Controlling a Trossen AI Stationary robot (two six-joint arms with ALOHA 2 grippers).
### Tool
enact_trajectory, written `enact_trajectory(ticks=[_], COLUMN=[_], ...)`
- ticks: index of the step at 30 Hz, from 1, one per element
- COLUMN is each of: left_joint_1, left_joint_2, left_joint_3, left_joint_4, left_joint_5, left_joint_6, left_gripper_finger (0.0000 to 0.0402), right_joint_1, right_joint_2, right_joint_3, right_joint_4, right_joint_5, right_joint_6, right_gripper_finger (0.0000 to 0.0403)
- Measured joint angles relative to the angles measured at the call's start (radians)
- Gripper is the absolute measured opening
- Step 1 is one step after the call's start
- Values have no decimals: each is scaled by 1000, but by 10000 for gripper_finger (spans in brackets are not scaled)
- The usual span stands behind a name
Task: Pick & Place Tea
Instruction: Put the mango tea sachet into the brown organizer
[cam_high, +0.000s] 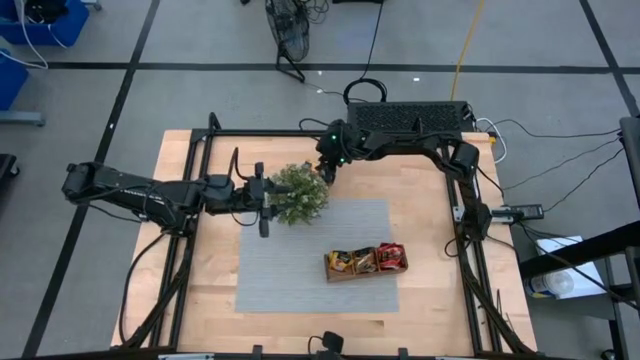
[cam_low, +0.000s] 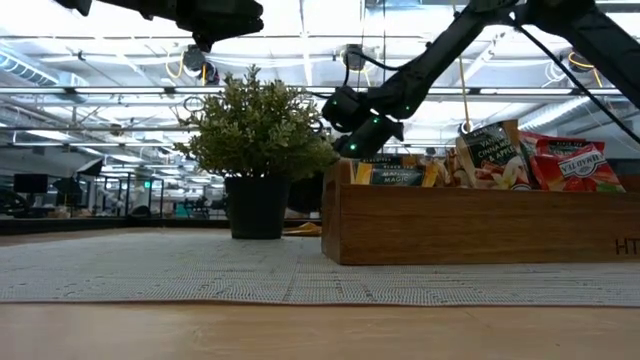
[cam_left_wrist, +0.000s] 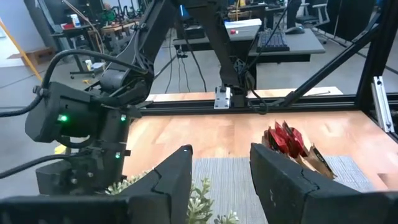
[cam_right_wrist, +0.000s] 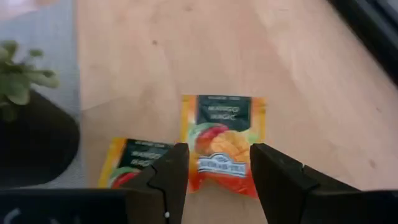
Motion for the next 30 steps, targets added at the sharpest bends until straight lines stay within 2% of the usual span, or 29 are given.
enact_trajectory(ticks=[4,9,13,16,19,23,30], left_joint_1=[0,0,1,3,9,18,20], left_joint_2=[0,0,0,0,0,0,0], left_joint_3=[0,0,0,0,0,0,1], left_joint_4=[0,-4,-4,1,4,7,6], left_joint_5=[0,-1,-1,-1,-2,-2,-2], left_joint_6=[0,0,2,3,3,2,-8], left_gripper_finger=[166,166,166,166,166,166,166], right_joint_1=[-7,-19,-21,-26,-42,-67,-89], right_joint_2=[0,-4,-40,-53,-52,-53,4], right_joint_3=[0,0,0,60,151,218,222], right_joint_4=[-39,-105,-162,-274,-410,-375,-294], right_joint_5=[-74,-154,-148,-127,-174,-299,-468], right_joint_6=[10,-11,-67,-89,-97,-38,86], right_gripper_finger=[130,59,7,4,1,0,0])
